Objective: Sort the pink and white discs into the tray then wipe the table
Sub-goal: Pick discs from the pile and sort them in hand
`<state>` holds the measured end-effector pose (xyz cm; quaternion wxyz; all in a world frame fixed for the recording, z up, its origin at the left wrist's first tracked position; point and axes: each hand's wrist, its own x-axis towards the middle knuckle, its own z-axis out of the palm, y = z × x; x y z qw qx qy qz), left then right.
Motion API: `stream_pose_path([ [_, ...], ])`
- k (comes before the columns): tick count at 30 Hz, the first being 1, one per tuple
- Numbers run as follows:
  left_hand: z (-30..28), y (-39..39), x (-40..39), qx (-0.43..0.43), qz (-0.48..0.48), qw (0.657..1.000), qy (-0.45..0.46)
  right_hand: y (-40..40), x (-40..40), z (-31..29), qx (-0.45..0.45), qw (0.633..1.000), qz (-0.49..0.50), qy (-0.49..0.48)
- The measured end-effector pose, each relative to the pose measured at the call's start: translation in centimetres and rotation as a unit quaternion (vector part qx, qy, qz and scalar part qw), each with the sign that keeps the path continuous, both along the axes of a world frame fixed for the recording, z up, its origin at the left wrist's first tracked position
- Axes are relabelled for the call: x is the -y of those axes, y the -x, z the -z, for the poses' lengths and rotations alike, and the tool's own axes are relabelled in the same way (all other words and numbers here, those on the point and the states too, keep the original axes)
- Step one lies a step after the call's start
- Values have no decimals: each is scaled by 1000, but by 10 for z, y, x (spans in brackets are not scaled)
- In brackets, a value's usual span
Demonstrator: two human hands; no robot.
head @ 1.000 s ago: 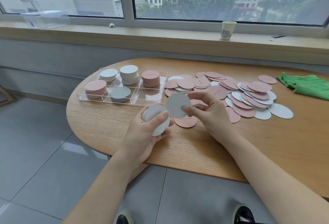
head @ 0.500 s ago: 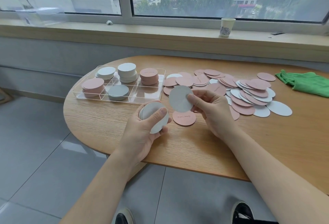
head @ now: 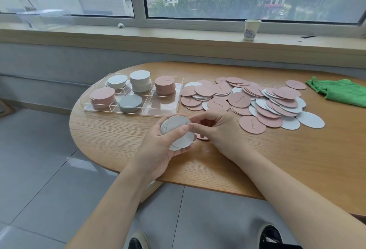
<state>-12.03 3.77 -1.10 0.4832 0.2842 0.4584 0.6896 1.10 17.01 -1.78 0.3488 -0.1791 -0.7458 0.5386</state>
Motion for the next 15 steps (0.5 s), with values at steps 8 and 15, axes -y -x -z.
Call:
stream_pose_path([
  [8, -3, -3, -5, 91, 83, 992, -23, -10, 1, 4, 27, 996, 47, -77],
  [15, -6, -22, -16, 72, 76, 995, 0, -40, -9, 1, 43, 976, 106, -186],
])
